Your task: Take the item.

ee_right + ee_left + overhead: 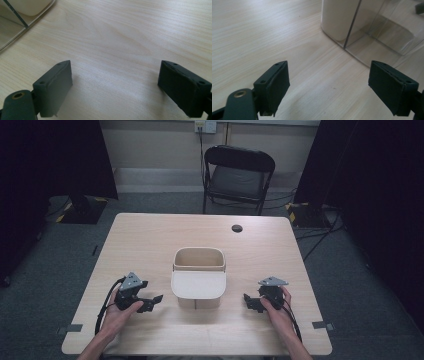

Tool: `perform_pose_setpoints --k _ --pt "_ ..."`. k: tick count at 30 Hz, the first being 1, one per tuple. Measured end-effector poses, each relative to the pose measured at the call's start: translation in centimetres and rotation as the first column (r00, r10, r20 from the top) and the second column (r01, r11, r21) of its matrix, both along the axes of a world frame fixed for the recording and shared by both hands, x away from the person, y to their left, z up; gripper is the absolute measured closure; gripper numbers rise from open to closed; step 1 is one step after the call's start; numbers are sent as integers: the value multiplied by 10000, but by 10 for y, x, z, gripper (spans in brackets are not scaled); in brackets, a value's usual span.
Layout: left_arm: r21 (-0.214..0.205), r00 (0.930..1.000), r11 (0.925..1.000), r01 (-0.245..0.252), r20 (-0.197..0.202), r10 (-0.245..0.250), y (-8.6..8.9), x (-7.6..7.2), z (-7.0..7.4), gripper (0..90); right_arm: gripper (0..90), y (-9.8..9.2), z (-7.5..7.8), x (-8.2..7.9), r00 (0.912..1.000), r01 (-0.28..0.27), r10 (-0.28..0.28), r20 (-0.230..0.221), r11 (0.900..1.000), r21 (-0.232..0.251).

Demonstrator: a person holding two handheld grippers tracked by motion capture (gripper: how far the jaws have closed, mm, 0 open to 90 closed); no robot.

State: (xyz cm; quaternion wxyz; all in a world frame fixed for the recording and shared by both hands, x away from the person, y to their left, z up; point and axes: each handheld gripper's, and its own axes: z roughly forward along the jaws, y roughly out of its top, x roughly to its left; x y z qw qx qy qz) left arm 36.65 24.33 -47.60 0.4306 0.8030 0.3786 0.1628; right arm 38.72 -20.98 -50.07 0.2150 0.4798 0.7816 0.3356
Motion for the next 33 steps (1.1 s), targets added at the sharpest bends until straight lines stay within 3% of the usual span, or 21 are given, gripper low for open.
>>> perform_pose_setpoints --k 10,15,24,28,33 --pt "-189 9985 9987 469 304 -463 -7 -7 9 183 116 0 0 0 10000 0 0 -2 10000 3" --pt "-485 9964 9960 744 439 -723 -13 -9 12 187 116 0 0 0 10000 -3 3 2 10000 0" --pt "-710 9936 9929 959 664 -912 -20 -13 16 187 116 0 0 0 10000 -3 3 1 10000 1" --pt "-1093 9932 9889 1003 696 -930 -21 -14 19 188 116 0 0 0 10000 -1 1 1 10000 -1" --pt "-1065 9917 9882 1097 790 -1016 -23 -14 20 188 116 0 0 0 10000 -1 1 0 10000 1"
